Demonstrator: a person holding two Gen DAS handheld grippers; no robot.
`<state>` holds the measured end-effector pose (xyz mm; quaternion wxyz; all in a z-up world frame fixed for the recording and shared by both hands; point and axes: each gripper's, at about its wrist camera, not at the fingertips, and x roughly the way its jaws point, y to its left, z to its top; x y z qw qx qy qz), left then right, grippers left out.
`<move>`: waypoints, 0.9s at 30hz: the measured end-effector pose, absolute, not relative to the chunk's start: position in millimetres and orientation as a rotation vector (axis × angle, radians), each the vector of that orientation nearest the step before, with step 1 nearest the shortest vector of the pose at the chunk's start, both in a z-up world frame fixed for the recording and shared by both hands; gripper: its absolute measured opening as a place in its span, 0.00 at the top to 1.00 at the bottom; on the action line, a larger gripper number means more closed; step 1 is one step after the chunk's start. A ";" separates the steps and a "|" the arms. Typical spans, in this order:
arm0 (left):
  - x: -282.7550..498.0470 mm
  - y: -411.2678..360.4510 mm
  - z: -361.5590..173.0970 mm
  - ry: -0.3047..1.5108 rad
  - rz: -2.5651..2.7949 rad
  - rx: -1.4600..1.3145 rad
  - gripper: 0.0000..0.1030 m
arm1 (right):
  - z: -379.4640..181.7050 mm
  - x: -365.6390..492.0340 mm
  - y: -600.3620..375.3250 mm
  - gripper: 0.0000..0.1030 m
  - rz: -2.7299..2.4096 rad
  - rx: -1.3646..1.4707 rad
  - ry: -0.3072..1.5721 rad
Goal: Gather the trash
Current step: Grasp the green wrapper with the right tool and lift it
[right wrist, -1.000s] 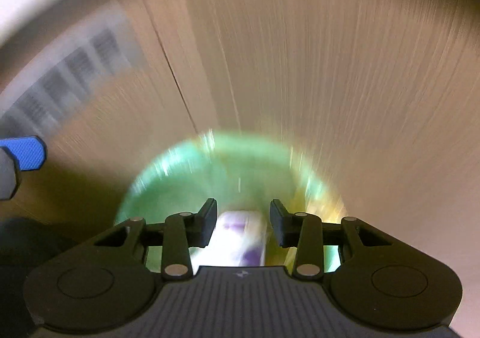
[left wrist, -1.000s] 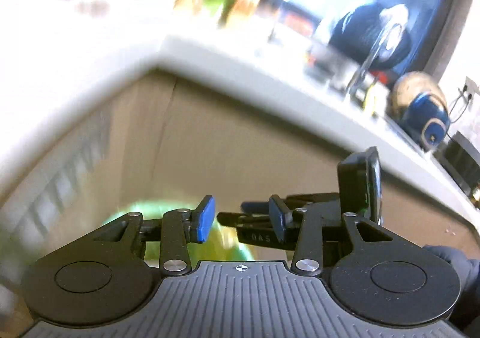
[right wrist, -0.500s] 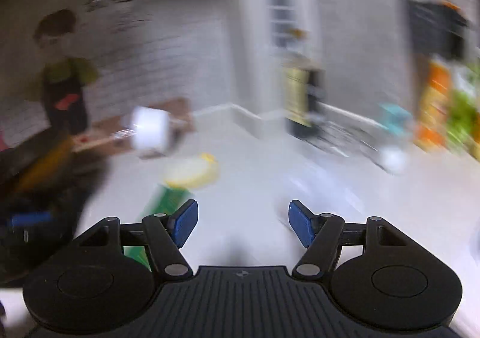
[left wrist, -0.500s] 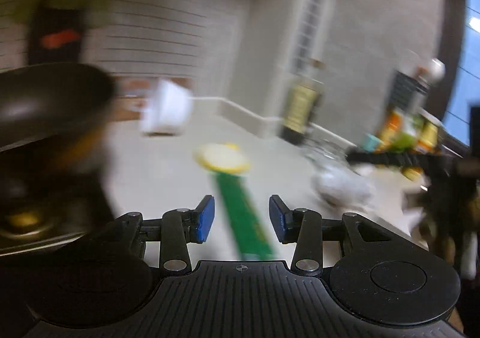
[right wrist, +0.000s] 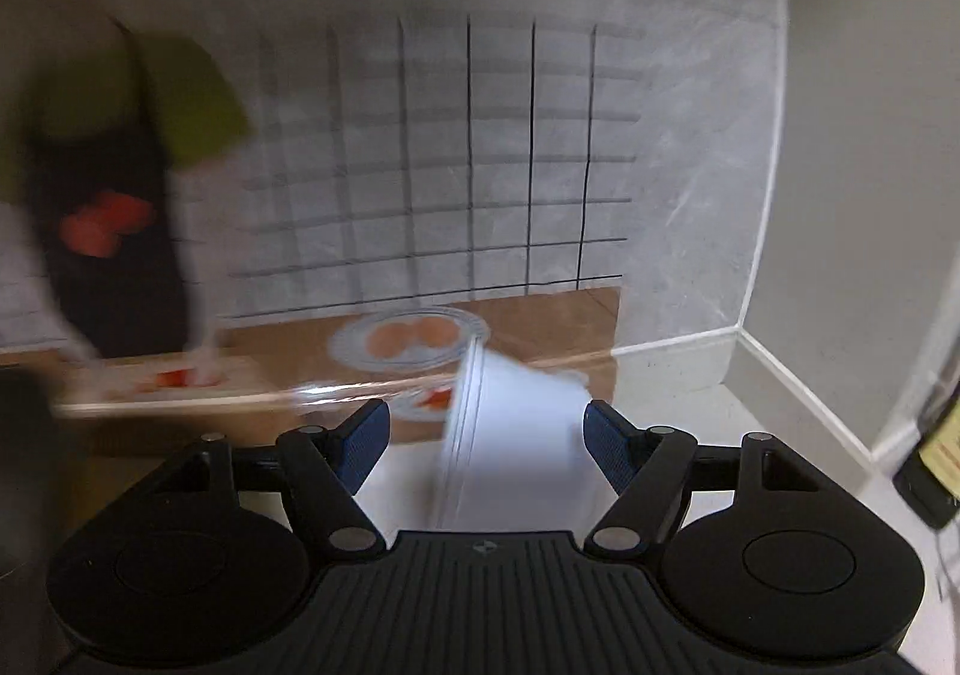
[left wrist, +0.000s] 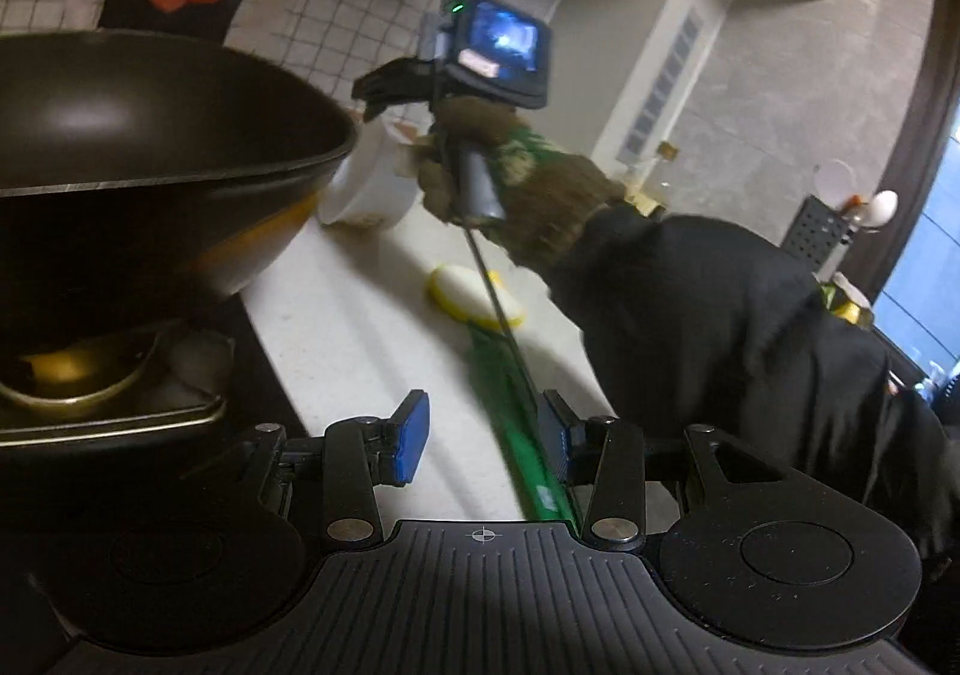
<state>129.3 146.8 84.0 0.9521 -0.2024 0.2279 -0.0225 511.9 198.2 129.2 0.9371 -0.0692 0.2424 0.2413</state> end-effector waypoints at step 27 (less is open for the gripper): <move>110.5 98.6 89.6 0.477 -0.125 -0.357 0.57 | 96.0 347.9 -1.8 0.59 0.792 0.034 1.086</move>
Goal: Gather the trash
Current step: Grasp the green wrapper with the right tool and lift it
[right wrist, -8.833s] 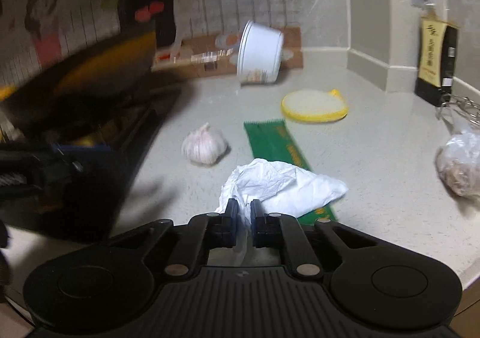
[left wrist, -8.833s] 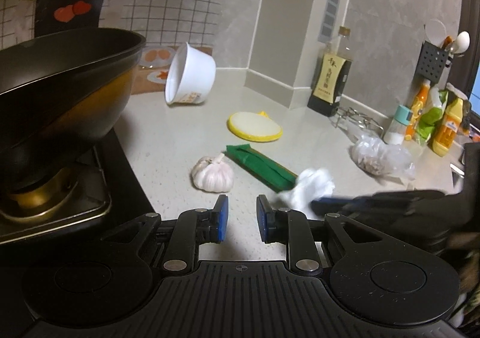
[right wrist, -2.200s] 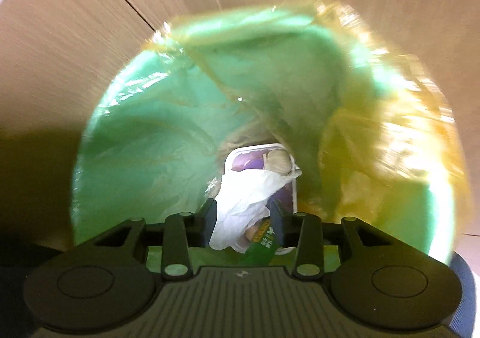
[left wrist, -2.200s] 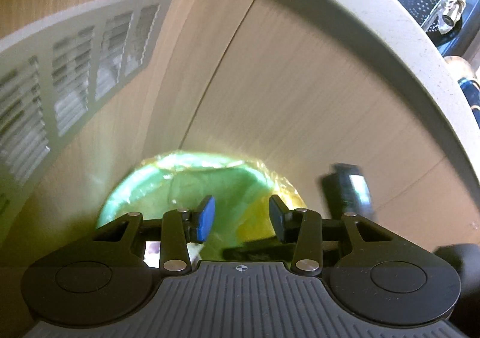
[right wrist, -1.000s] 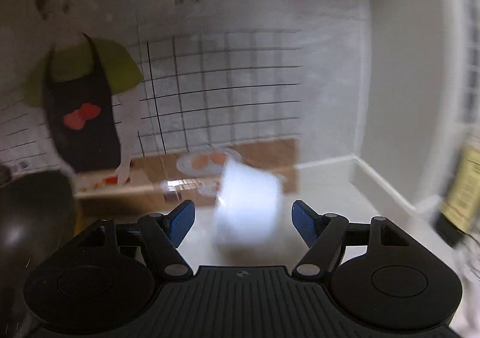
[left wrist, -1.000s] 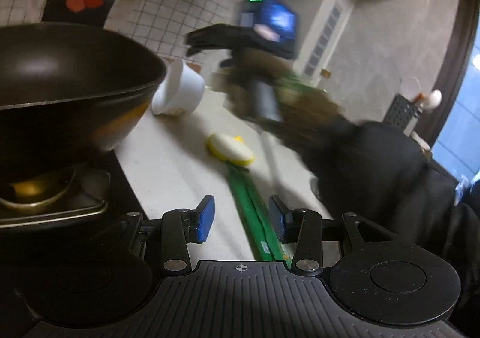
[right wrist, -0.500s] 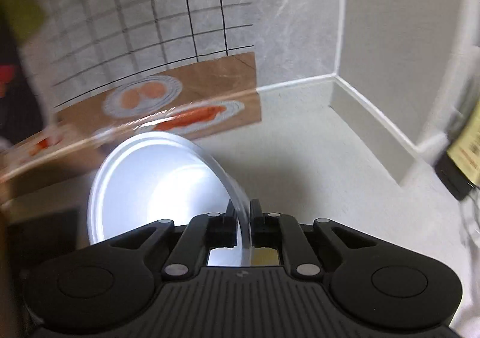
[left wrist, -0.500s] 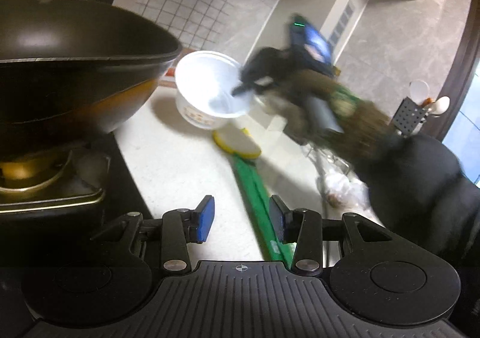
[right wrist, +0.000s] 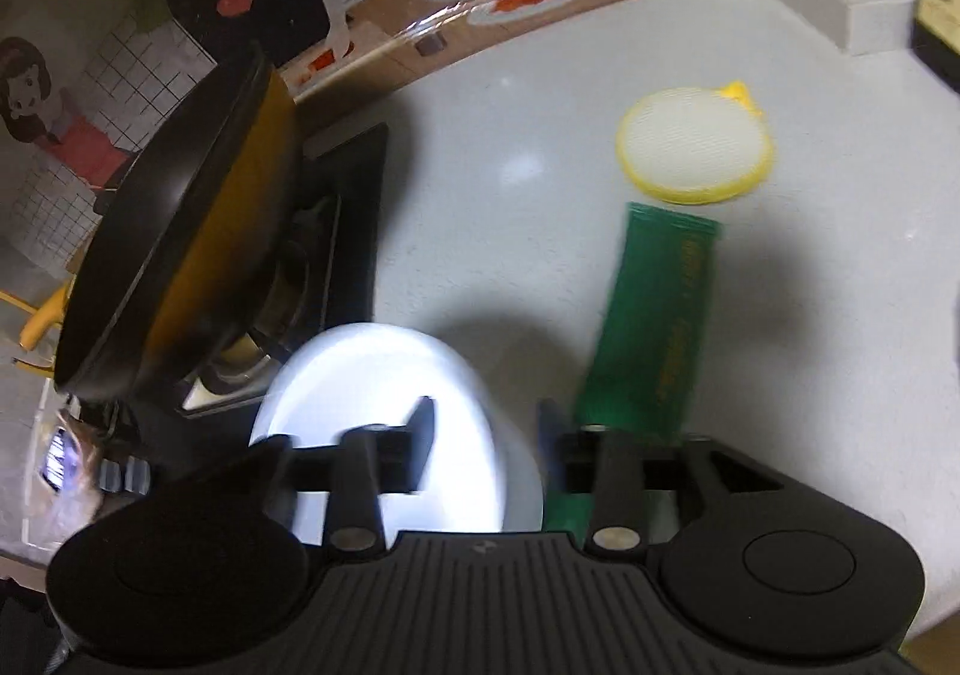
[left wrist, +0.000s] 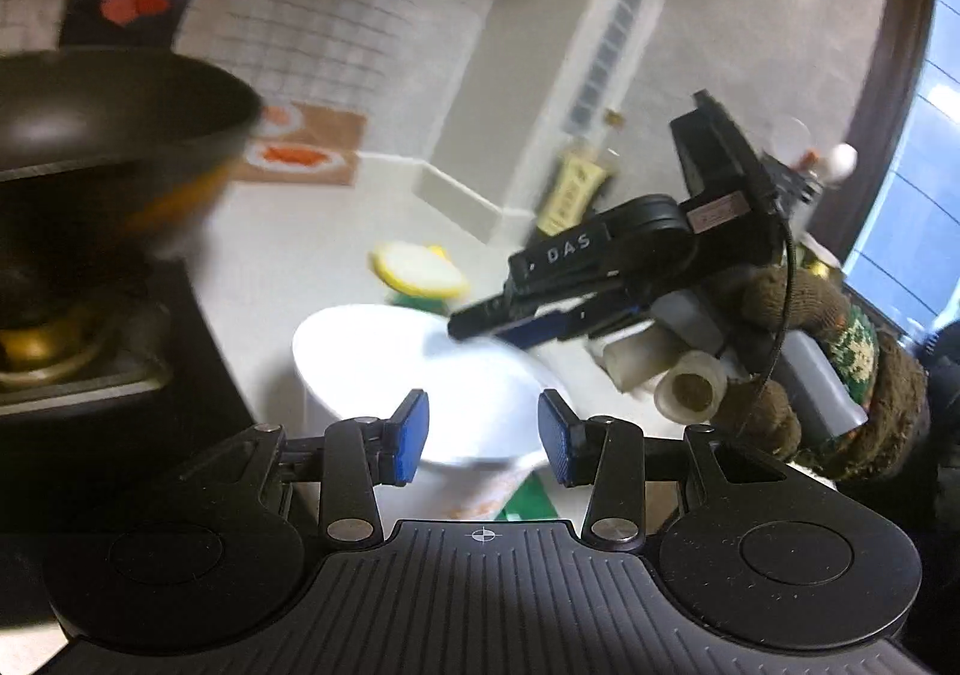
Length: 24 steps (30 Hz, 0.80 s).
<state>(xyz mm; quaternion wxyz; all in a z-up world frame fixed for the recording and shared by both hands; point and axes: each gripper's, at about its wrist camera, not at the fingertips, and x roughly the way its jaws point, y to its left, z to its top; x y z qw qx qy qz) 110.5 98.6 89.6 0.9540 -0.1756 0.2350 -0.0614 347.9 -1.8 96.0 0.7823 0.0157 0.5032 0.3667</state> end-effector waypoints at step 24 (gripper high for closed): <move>101.1 0.2 67.0 0.697 -0.397 -0.184 0.57 | 38.2 298.4 -70.5 0.59 0.728 -0.109 0.878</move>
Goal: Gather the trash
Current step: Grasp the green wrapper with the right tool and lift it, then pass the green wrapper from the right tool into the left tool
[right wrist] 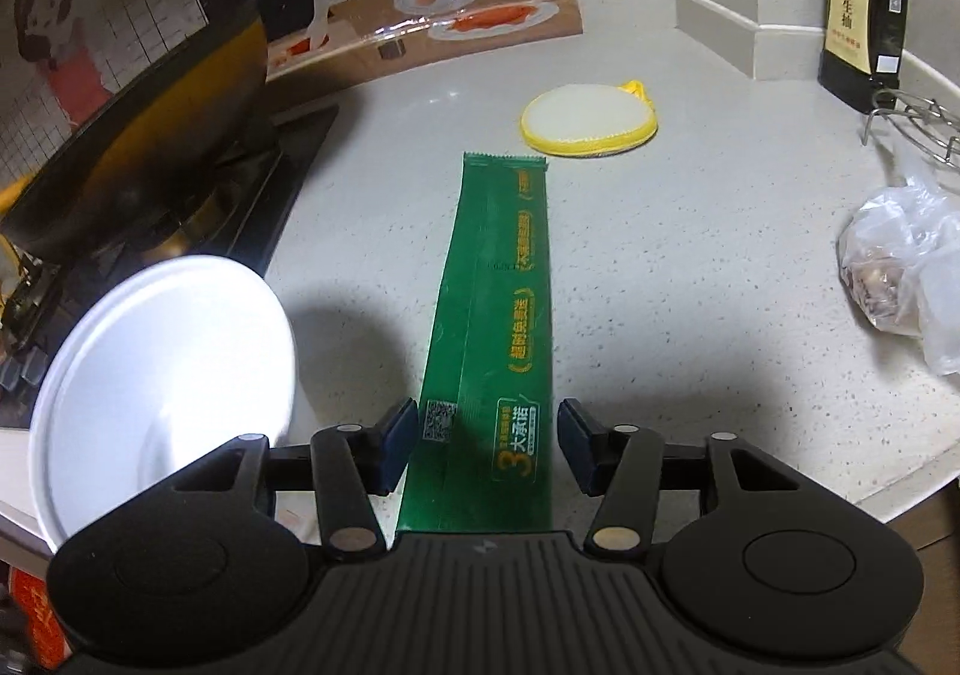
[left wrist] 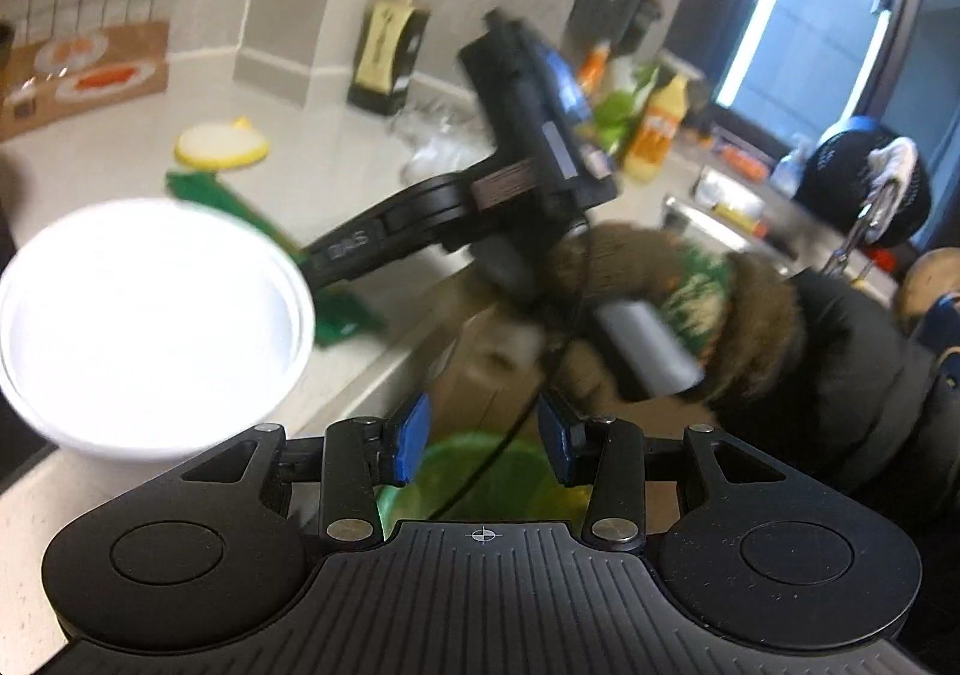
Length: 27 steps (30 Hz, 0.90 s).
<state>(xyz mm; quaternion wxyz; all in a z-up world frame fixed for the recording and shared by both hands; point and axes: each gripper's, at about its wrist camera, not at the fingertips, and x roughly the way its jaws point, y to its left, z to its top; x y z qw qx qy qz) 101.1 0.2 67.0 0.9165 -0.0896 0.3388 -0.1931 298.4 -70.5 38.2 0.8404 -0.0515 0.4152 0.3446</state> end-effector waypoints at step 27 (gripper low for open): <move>223.7 36.6 57.4 0.685 -0.051 -0.295 0.57 | 36.0 253.3 -158.3 0.67 0.707 -0.029 0.722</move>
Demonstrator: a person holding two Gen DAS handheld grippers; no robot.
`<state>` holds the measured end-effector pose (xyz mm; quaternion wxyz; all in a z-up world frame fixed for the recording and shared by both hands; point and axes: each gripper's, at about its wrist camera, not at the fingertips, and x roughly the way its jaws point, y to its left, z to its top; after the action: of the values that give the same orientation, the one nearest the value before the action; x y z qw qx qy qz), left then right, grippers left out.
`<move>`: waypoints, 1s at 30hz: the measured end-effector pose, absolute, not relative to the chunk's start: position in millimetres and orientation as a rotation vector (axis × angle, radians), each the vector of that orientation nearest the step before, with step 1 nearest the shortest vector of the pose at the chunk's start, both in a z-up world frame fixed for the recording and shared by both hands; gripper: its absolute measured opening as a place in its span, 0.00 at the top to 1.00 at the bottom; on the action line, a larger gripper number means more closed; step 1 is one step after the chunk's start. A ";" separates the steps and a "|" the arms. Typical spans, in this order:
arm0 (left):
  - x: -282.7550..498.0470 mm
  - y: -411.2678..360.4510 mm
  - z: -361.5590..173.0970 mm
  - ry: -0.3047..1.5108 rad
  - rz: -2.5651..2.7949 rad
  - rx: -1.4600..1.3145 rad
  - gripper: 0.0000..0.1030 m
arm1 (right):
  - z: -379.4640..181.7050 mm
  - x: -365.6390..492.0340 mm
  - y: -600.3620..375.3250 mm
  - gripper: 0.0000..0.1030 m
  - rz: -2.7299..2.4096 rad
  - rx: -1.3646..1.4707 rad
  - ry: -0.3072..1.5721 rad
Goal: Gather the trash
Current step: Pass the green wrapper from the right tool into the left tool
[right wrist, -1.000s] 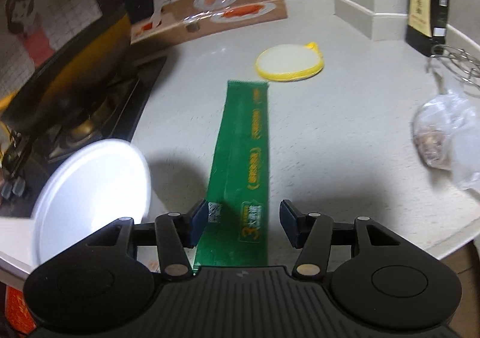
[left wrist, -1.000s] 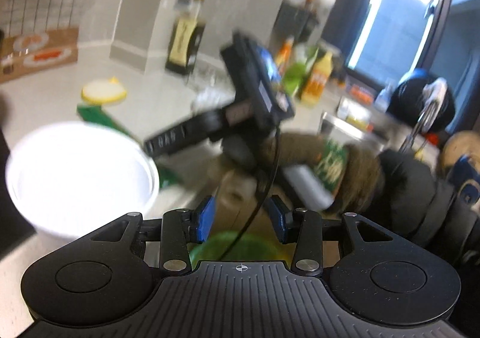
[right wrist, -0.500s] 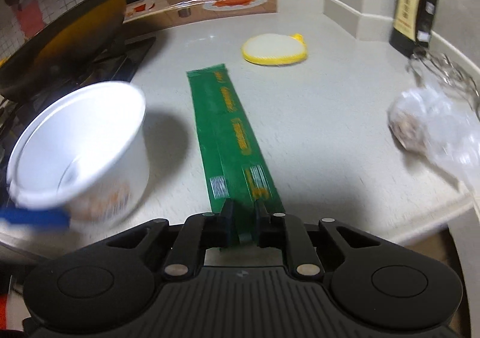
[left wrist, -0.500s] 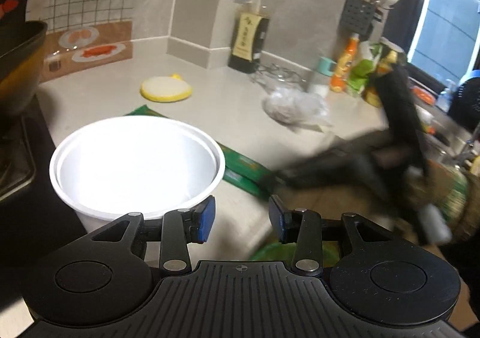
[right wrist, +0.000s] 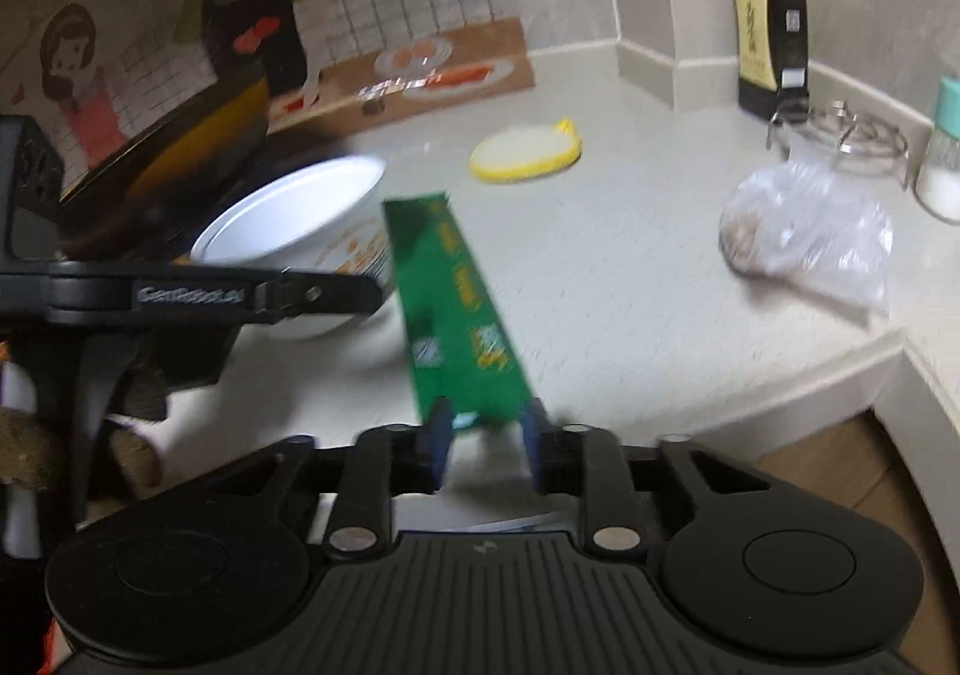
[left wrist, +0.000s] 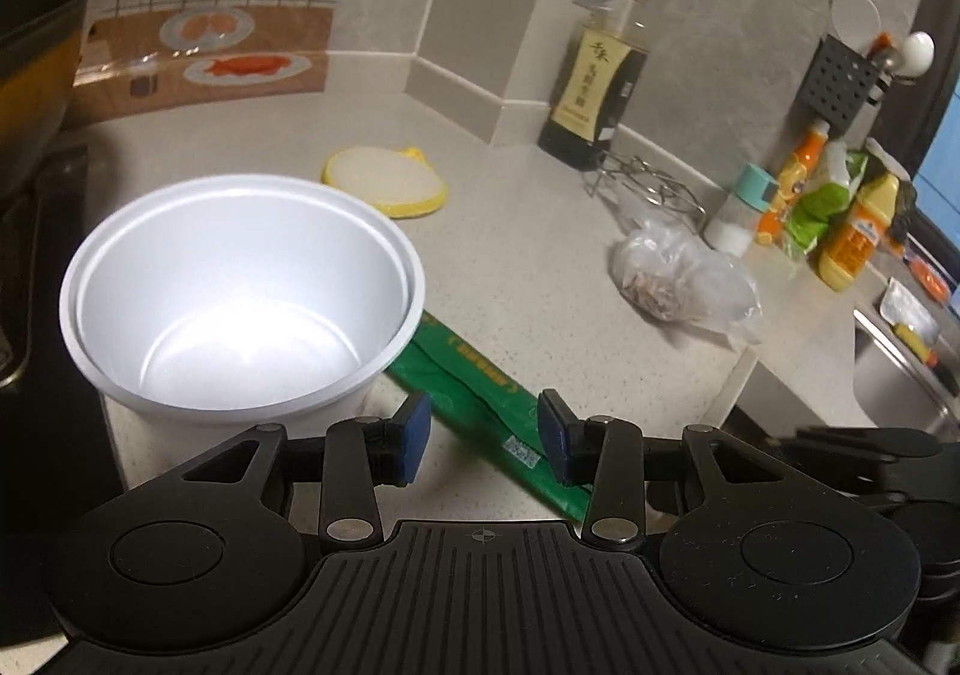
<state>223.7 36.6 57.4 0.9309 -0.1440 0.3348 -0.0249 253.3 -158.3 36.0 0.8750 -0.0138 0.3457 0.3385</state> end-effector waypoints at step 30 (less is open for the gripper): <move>291.1 -0.9 26.4 0.835 -0.062 0.097 0.53 | -11.6 210.3 -236.9 0.44 0.288 0.184 0.502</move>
<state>291.1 -0.9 26.4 0.9124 0.0471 0.4054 -0.0302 210.3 -236.9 -11.6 0.9543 0.0906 0.2469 0.1420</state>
